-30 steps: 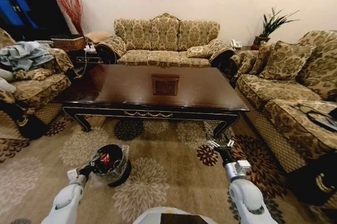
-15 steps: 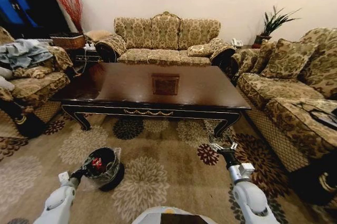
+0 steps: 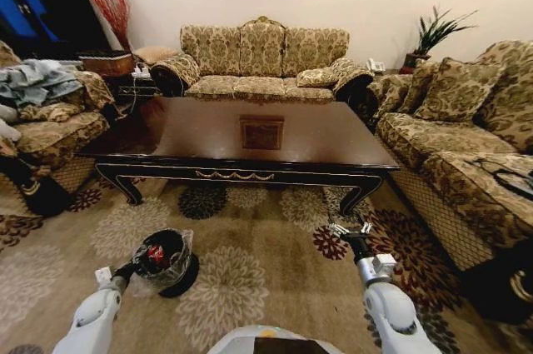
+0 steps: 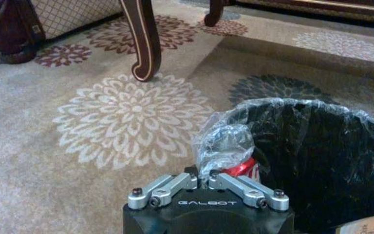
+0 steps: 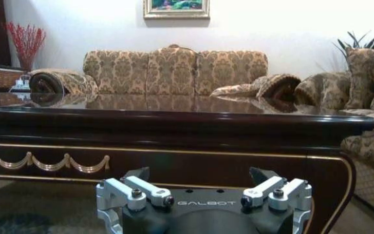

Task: Move to the front of the table and place the trash on the table into the trash bin.

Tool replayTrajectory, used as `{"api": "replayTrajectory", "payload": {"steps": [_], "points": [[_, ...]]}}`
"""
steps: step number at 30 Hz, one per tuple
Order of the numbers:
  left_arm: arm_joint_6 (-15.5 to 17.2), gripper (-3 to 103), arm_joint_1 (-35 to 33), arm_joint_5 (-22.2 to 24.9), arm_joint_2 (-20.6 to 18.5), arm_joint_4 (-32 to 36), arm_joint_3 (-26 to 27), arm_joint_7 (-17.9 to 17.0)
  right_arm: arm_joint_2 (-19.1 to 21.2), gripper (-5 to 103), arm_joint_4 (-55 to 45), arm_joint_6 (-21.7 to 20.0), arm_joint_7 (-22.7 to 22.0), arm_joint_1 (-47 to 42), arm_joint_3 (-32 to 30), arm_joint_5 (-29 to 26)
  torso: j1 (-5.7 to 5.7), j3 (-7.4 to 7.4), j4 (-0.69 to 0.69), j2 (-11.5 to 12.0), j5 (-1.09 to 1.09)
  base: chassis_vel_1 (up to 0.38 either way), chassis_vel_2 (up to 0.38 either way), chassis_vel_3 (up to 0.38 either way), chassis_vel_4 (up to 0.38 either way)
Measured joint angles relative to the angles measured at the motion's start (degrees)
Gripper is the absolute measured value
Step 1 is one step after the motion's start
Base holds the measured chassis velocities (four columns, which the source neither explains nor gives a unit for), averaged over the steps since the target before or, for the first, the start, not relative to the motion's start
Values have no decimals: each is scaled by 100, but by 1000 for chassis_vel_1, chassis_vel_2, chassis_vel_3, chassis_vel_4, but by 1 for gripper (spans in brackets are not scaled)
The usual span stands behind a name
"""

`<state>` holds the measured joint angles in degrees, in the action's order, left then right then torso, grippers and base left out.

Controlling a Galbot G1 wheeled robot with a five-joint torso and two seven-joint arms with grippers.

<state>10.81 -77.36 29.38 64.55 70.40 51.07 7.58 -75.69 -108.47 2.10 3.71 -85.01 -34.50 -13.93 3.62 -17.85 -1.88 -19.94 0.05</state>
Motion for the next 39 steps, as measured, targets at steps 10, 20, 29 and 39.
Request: {"api": "replayTrajectory", "payload": {"steps": [10,20,29,39], "points": [[-301,10,-57,-100,109,-65,54,6,27,100,89,154,20,32,32,22,-18,46,0,63,-2,58,51,-48,-40],[-558,52,-224,-320,112,149,128,56,-64,100,154,177,102,38,109,74,-7,30,2,40,-11,0,0,0,0],[-598,86,-304,-621,171,796,189,-10,-165,100,335,207,162,66,206,214,-1,19,2,21,-7,0,0,0,0],[-331,100,-682,-426,150,1416,468,20,-135,100,212,48,146,202,226,216,4,13,1,11,-4,0,0,0,0]]}}
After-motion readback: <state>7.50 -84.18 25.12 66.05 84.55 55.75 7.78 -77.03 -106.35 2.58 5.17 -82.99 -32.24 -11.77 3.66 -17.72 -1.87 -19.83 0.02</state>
